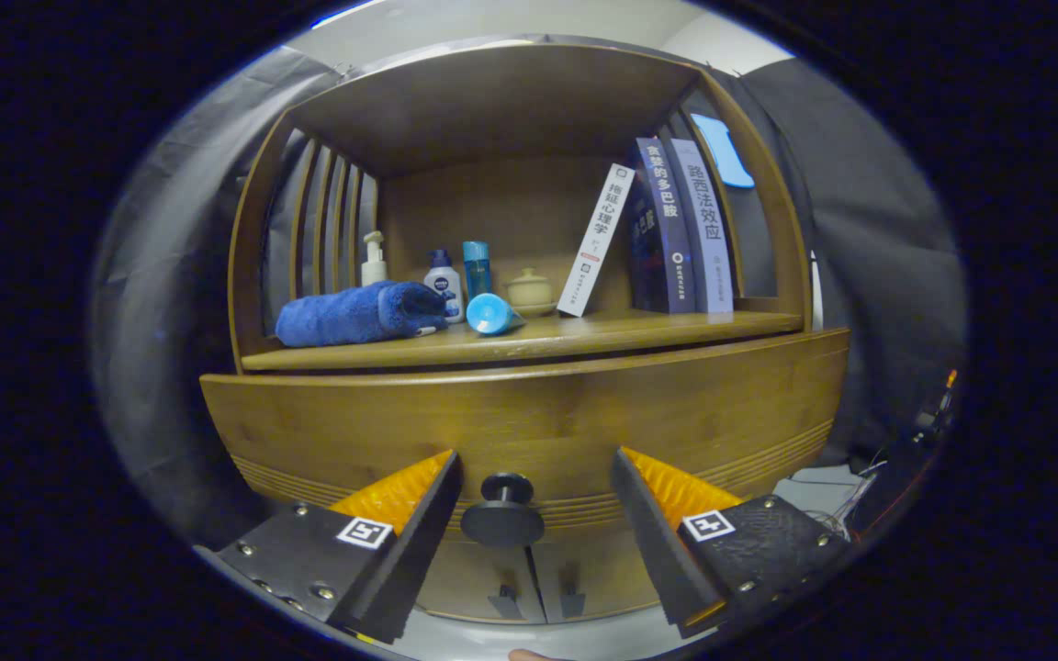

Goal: Pull open the drawer, take out the items inside it, and place them on the countertop above the cabinet.

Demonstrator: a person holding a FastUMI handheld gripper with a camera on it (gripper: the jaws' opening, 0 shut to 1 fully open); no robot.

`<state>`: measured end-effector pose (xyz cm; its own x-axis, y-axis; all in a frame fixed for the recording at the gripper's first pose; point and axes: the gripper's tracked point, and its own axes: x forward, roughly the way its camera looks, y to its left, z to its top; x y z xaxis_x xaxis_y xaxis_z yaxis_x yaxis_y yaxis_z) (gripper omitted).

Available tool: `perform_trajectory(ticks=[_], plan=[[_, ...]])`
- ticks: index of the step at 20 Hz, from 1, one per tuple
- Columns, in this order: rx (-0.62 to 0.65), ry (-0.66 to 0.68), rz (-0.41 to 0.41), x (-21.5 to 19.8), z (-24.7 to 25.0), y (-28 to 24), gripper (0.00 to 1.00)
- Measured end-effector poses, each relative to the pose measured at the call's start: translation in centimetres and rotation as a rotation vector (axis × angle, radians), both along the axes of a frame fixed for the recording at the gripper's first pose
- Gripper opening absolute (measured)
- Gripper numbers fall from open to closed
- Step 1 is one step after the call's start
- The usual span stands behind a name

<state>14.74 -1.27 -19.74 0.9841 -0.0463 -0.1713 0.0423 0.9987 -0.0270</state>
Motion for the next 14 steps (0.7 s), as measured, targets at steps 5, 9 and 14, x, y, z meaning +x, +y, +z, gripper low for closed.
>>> perform_trajectory(ticks=[5, 9, 14], plan=[[-0.005, -0.024, -0.002, 1.8, -0.3, 0.3, 0.99], [-0.014, -0.032, -0.001, 2.3, -0.3, 0.4, 0.99], [-0.003, -0.033, 0.0, 2.8, -0.4, 0.4, 0.99]])
